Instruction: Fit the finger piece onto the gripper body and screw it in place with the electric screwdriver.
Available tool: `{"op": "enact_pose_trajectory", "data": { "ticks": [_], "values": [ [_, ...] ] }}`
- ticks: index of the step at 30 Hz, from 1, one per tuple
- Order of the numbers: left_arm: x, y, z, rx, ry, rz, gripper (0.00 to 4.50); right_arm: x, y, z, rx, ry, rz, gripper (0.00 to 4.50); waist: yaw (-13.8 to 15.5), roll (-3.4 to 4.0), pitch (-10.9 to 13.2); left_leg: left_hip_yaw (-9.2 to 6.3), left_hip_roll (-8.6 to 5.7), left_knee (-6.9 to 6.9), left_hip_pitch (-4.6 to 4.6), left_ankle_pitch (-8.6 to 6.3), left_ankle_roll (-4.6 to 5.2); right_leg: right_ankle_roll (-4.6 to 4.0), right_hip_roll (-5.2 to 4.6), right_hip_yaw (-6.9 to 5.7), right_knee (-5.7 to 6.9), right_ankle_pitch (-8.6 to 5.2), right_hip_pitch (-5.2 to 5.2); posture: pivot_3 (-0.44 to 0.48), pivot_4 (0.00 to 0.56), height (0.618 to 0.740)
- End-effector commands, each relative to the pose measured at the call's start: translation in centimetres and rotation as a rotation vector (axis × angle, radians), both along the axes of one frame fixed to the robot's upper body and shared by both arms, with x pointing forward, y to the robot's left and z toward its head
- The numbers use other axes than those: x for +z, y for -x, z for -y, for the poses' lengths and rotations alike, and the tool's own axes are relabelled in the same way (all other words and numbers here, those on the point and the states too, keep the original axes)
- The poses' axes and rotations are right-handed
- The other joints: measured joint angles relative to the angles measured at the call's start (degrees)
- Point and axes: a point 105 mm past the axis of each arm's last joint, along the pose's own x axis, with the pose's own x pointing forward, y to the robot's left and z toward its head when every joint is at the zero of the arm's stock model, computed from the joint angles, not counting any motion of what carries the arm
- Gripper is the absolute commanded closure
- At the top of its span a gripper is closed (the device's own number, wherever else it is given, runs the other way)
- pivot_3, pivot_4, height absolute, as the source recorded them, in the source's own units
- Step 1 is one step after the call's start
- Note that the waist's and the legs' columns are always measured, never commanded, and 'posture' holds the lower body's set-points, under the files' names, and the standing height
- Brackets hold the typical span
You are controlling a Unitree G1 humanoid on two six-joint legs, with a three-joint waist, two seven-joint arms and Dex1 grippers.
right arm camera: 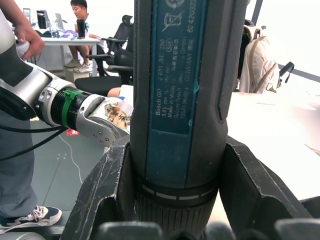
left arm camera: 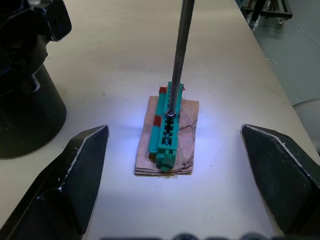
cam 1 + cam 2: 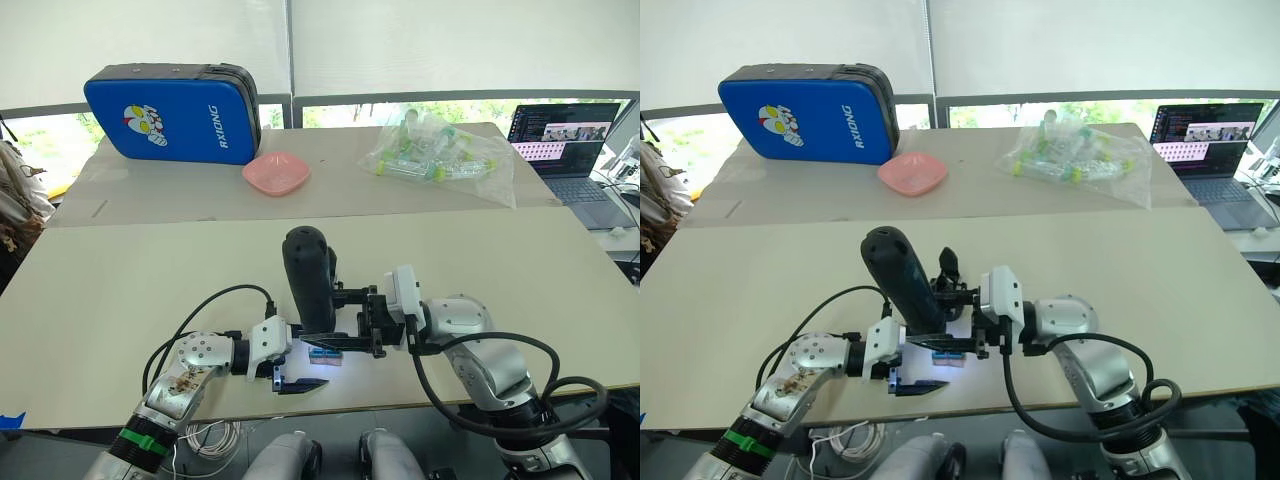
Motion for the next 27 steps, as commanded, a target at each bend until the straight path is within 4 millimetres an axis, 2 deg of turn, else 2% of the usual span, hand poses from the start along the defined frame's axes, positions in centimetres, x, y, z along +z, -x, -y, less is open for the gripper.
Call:
{"op": "enact_pose_trajectory", "data": {
  "ticks": [1,14,23,27],
  "values": [
    [-1.7,0.2,-0.6,0.033,-0.056,-0.045,0.05,0.1,0.1,0.0,0.0,-0.01,0.019,2.56,0.0,0.0,0.0,0.0,0.0,0.0,0.0,0.0,0.0,0.0,0.0,0.0,0.0,0.0,0.0,0.0,0.15,0.74],
    [0.3,-0.7,-0.8,0.035,0.032,0.003,0.05,2.2,0.8,-0.2,0.049,-0.061,0.063,2.56,-0.1,0.0,0.0,-0.01,0.03,-0.01,-0.05,0.0,0.0,-0.01,0.01,-0.01,0.0,0.0,-0.06,0.0,0.15,0.74],
    [1.0,-0.4,-1.3,0.02,0.062,-0.002,0.05,3.3,1.3,-0.1,0.073,-0.079,0.071,2.56,-0.6,0.0,0.0,-0.01,0.04,-0.03,-0.15,-0.03,0.04,-0.02,0.03,-0.01,-0.04,0.0,-0.16,0.0,0.15,0.74],
    [1.9,-0.2,-1.6,0.013,0.104,0.005,0.05,3.9,1.4,0.0,0.079,-0.087,0.081,2.56,-0.6,-0.02,0.1,-0.01,0.03,-0.03,-0.17,-0.08,0.11,0.0,0.04,-0.01,-0.07,-0.01,-0.17,0.0,0.15,0.74]
  ]
}}
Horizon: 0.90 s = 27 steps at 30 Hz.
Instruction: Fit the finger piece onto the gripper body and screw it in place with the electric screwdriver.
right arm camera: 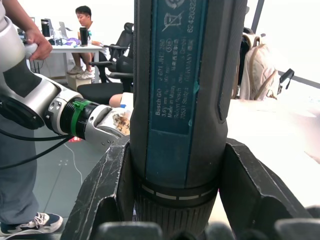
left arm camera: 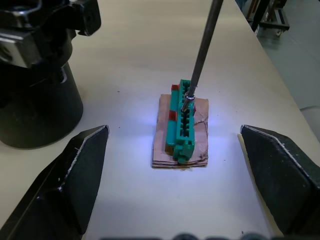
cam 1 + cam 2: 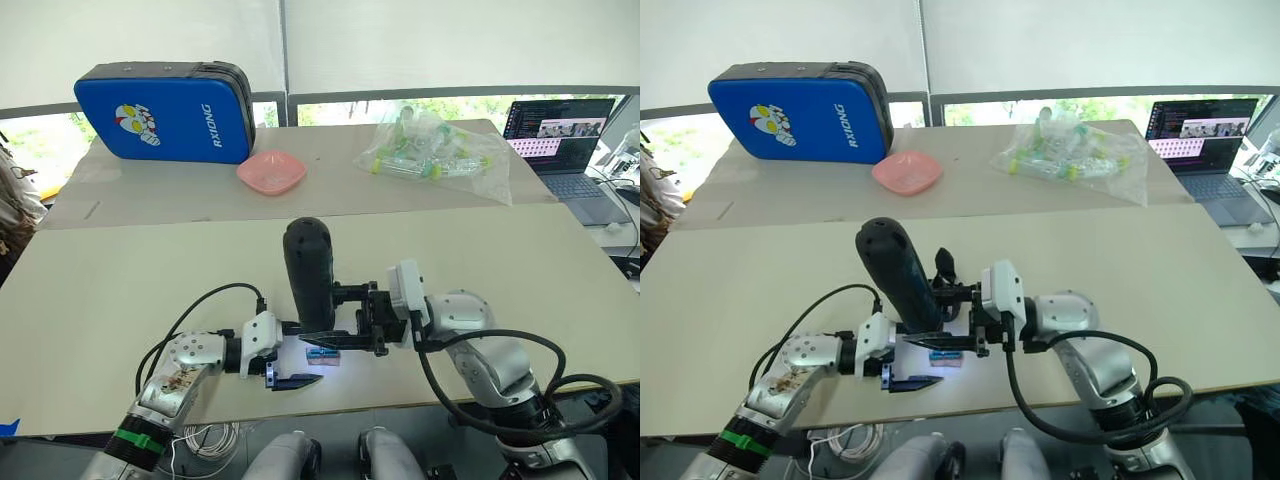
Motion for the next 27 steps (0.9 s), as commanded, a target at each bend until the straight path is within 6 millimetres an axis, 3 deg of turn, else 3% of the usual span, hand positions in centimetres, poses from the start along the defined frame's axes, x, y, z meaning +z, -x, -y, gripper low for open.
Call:
{"op": "enact_pose_trajectory", "data": {
  "ticks": [1,10,18,24,27],
  "values": [
    [1.6,0.0,-0.5,-0.006,0.05,0.03,0.05,2.7,0.8,0.2,0.031,-0.063,0.083,2.56,0.0,0.0,0.0,0.0,0.0,0.0,-0.01,-0.01,0.01,0.0,0.0,0.0,0.0,0.0,-0.02,0.0,0.15,0.74],
    [5.5,1.4,-2.1,-0.043,0.187,0.012,0.05,4.9,1.1,0.6,0.034,-0.097,0.101,2.56,0.0,-0.05,0.3,0.0,-0.01,-0.02,-0.11,-0.03,0.04,0.0,-0.01,-0.01,-0.01,-0.02,-0.14,0.0,0.15,0.74],
    [9.1,0.3,-4.2,0.075,0.299,0.017,0.05,7.3,1.6,1.1,0.045,-0.143,0.131,2.56,0.0,-0.05,0.4,0.01,-0.03,-0.02,-0.14,-0.02,0.03,0.0,0.0,-0.04,-0.01,-0.02,-0.19,0.0,0.15,0.74],
    [8.8,-1.3,-5.7,0.171,0.287,0.052,0.05,8.4,1.9,1.7,0.049,-0.152,0.133,2.56,0.0,-0.07,0.4,0.01,-0.04,-0.02,-0.14,-0.01,0.0,0.0,-0.01,-0.05,-0.02,-0.02,-0.18,0.0,0.15,0.74],
    [7.3,-2.3,-6.2,0.214,0.234,0.07,0.05,8.8,2.0,1.9,0.046,-0.148,0.129,2.56,0.1,-0.1,0.4,0.01,-0.05,-0.02,-0.14,-0.01,0.01,0.0,-0.03,-0.05,-0.05,-0.02,-0.16,0.0,0.15,0.74]
  ]
}}
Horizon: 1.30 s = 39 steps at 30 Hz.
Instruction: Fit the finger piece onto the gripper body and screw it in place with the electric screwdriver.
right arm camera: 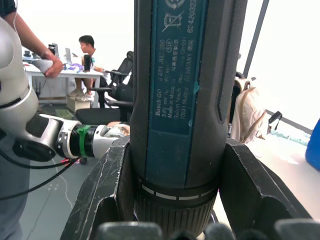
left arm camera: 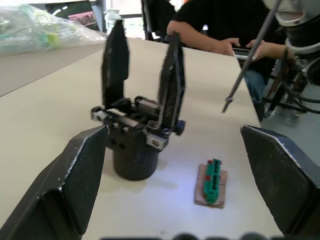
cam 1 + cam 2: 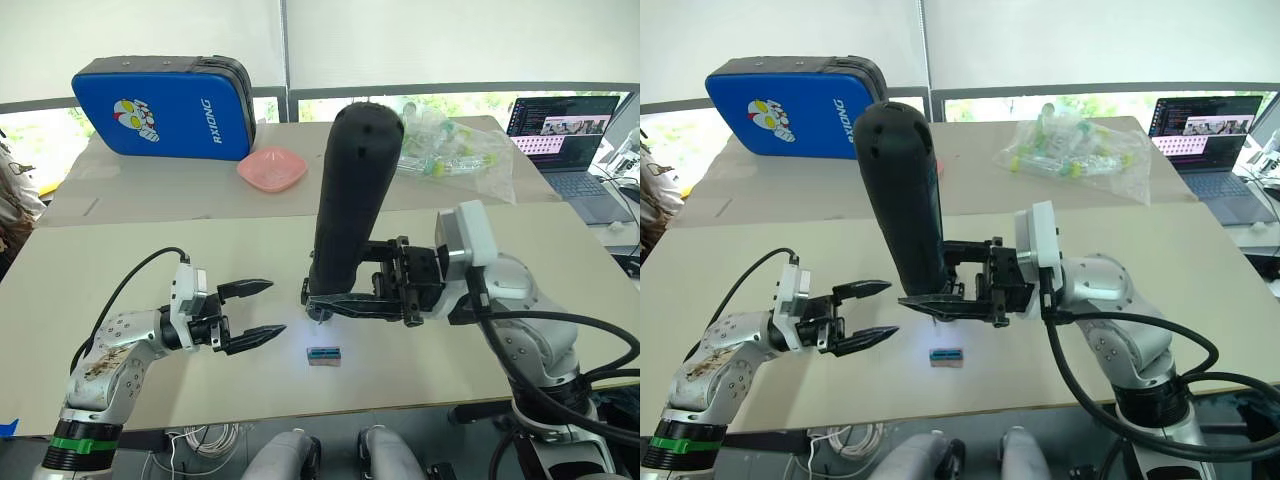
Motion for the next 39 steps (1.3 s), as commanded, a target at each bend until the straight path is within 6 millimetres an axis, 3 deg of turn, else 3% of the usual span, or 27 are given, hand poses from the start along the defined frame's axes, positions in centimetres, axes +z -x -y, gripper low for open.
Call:
{"op": "enact_pose_trajectory", "data": {
  "ticks": [1,6,16,25,29,39],
  "values": [
    [-1.1,-1.0,-0.7,0.043,-0.068,0.045,0.05,1.9,1.0,0.5,0.016,-0.038,0.06,2.56,0.0,-0.01,0.0,0.0,0.0,0.0,0.0,0.0,0.0,0.0,-0.01,0.01,0.0,0.0,0.0,0.0,0.15,0.74],
    [-4.5,-2.3,-0.1,0.06,-0.188,0.053,0.05,2.0,0.9,0.7,0.005,-0.023,0.054,2.56,0.0,-0.02,0.0,0.0,-0.01,0.0,-0.02,-0.02,0.03,0.0,-0.03,0.03,-0.01,0.0,-0.01,0.0,0.15,0.74],
    [-7.4,-3.7,5.3,0.028,-0.173,0.041,0.05,1.9,0.4,1.4,-0.045,0.003,0.05,2.56,1.1,-0.06,0.0,0.02,-0.06,0.06,-0.5,0.24,-0.38,0.0,-0.11,0.04,0.02,0.02,-0.52,0.0,0.15,0.74],
    [-7.8,-3.7,8.4,-0.028,-0.143,0.03,0.05,2.0,0.1,2.0,-0.078,0.022,0.053,2.56,2.7,-0.06,0.0,0.02,-0.09,0.14,-0.52,-0.01,0.05,0.06,-0.16,0.02,0.0,0.07,-0.44,0.0,0.15,0.74],
    [-6.9,-3.5,9.5,-0.077,-0.131,0.027,0.05,1.8,0.0,2.0,-0.087,0.027,0.051,2.56,3.0,-0.06,0.0,0.02,-0.09,0.16,-0.53,0.01,0.03,0.07,-0.16,0.01,0.0,0.07,-0.43,0.0,0.15,0.74],
    [-6.5,-4.0,10.1,-0.066,-0.168,0.03,0.05,1.5,0.0,2.1,-0.099,0.03,0.046,2.56,2.7,-0.07,0.0,0.03,-0.08,0.16,-0.73,0.23,-0.33,0.07,-0.14,0.03,0.0,0.07,-0.65,0.0,0.15,0.74]
  ]
}}
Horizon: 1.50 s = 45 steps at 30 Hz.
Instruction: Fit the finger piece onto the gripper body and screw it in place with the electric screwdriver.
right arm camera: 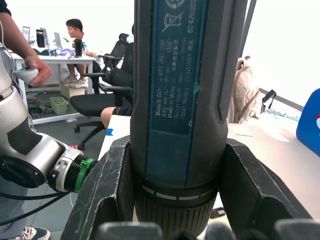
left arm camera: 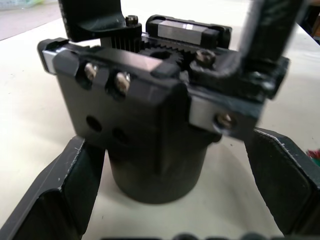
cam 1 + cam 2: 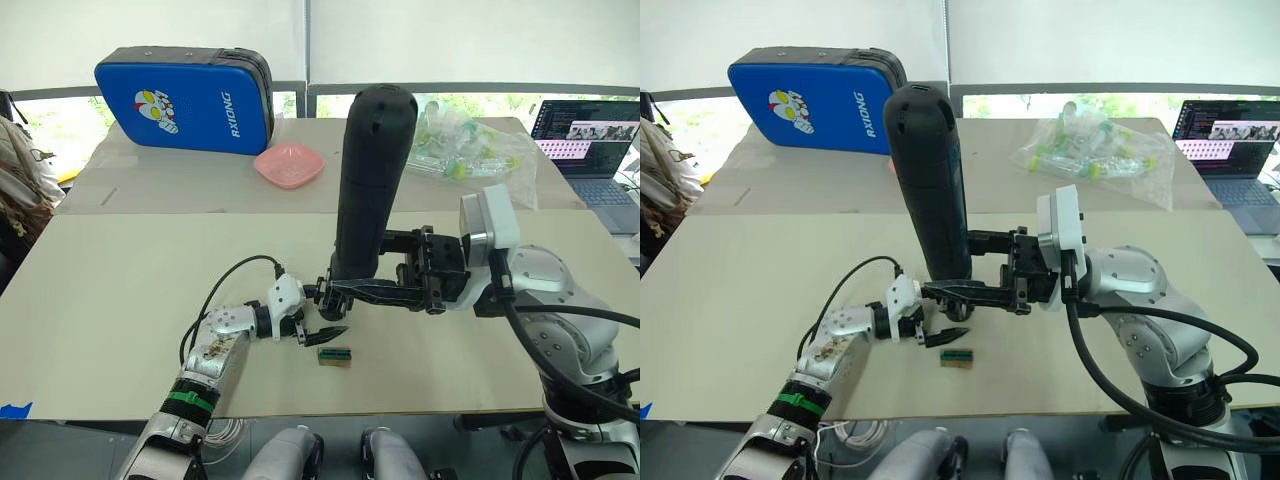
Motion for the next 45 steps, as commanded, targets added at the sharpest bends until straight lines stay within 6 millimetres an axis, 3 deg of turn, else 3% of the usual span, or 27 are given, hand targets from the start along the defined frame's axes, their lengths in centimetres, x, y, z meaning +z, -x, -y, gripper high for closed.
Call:
{"op": "enact_pose_trajectory", "data": {
  "ticks": [1,2,7,21,34,36,39,45],
  "values": [
    [-0.5,0.1,0.4,-0.006,-0.031,-0.014,0.05,1.3,1.0,0.3,0.006,-0.033,0.072,2.56,0.0,0.0,0.0,0.0,0.0,0.0,0.0,0.0,0.0,0.0,0.0,0.0,0.0,0.0,0.0,0.0,0.15,0.74],
    [-0.5,0.1,0.3,0.0,-0.033,-0.016,0.05,1.3,1.0,0.3,0.005,-0.033,0.072,2.56,0.0,0.0,0.0,0.0,0.0,0.0,0.0,0.0,0.0,0.0,0.0,0.0,0.0,0.0,0.01,0.0,0.15,0.74],
    [-1.0,-0.1,-0.3,0.01,-0.067,-0.018,2.17,1.0,1.1,0.5,-0.001,-0.03,0.07,2.56,-0.2,-0.02,0.0,0.01,0.0,0.01,0.02,0.0,0.0,0.0,0.01,0.01,0.01,0.0,0.03,0.0,0.15,0.74],
    [-0.9,-1.0,-0.9,-0.233,-0.127,-0.031,2.17,0.8,1.7,1.2,0.022,0.002,0.038,2.56,-1.3,-0.04,0.0,0.0,0.02,0.19,-0.01,0.0,0.0,-0.02,0.02,-0.03,0.05,0.02,0.05,0.0,0.15,0.74],
    [-1.7,-1.6,-1.6,-0.177,-0.131,-0.011,2.17,1.2,1.7,1.0,0.011,0.005,0.034,2.56,-1.4,-0.06,0.0,0.0,0.03,0.37,-0.04,-0.1,0.17,-0.01,0.02,-0.02,0.09,0.03,0.09,0.0,0.15,0.74],
    [-1.7,-1.6,-1.6,-0.166,-0.119,-0.021,1.11,1.2,1.7,1.0,0.01,0.005,0.033,2.56,-1.4,-0.05,0.0,0.0,0.03,0.41,-0.02,-0.23,0.39,-0.01,0.03,-0.02,0.14,0.04,0.08,0.0,0.15,0.74],
    [-1.8,-1.5,-1.8,-0.156,-0.115,-0.03,0.03,1.2,1.6,1.0,0.011,0.005,0.03,2.56,-1.4,-0.05,0.0,0.0,0.03,0.45,-0.01,-0.23,0.38,-0.01,0.04,-0.02,0.18,0.05,0.08,0.0,0.15,0.74],
    [-1.3,-1.2,-2.9,-0.123,-0.099,-0.007,0.03,1.3,1.6,0.9,0.014,0.006,0.027,2.56,-2.0,-0.04,-0.1,0.0,0.06,0.45,0.0,-0.04,0.07,-0.02,0.08,0.01,0.19,0.05,0.06,0.0,0.15,0.74]
  ]
}}
